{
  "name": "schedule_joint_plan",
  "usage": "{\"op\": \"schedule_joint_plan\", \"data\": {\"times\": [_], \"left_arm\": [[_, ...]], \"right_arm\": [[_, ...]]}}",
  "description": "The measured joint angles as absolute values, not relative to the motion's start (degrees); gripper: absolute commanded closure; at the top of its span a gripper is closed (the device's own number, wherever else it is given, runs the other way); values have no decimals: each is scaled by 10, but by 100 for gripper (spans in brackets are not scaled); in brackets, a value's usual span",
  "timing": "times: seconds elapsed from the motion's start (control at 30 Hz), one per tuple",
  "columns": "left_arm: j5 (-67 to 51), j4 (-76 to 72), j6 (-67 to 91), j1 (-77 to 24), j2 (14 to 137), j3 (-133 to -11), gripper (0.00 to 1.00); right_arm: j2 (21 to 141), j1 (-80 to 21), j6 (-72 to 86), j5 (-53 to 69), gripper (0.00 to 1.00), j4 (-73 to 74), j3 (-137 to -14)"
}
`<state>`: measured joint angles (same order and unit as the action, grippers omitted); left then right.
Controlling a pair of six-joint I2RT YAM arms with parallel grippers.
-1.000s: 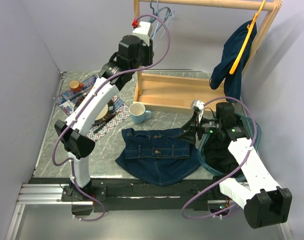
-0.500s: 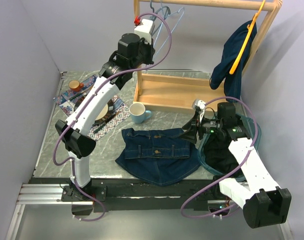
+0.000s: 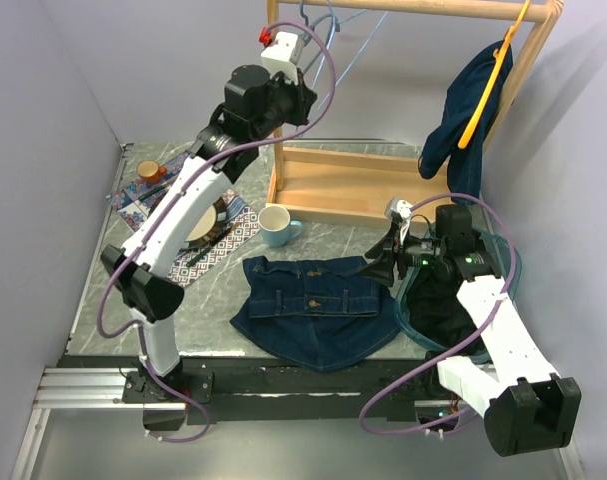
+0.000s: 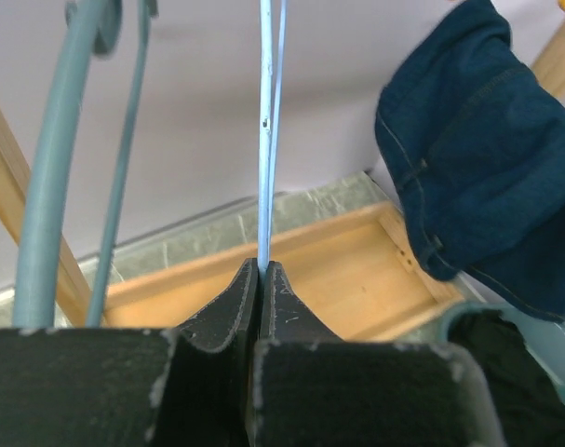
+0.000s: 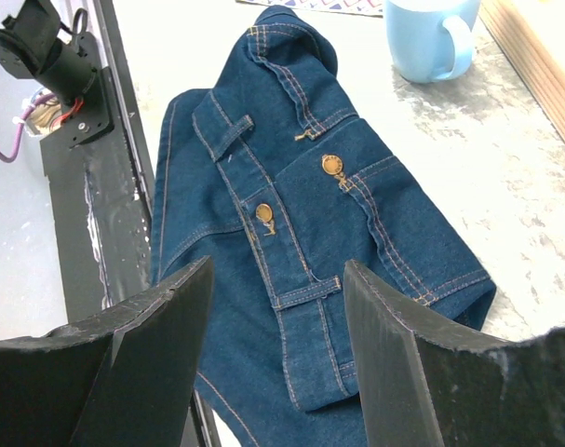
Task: Place the skirt on the hanger
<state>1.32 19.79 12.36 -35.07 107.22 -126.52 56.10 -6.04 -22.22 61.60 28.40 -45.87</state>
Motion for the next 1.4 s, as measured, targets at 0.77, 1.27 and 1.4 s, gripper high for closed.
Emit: {"op": "schedule_joint_plan", "data": {"times": [0.77,1.27,1.4], "left_arm": [[-32,167,180,-430,643,-723,99],[225,-2,375,-666,612,-511,99],[284,-39,413,-692,643,-513,99]], "right_arm": [[530,-52,-302,632,35,438,-602],[594,-181,115,461,16,314,-738],[611,-197,204,398,22,276,-717]]}}
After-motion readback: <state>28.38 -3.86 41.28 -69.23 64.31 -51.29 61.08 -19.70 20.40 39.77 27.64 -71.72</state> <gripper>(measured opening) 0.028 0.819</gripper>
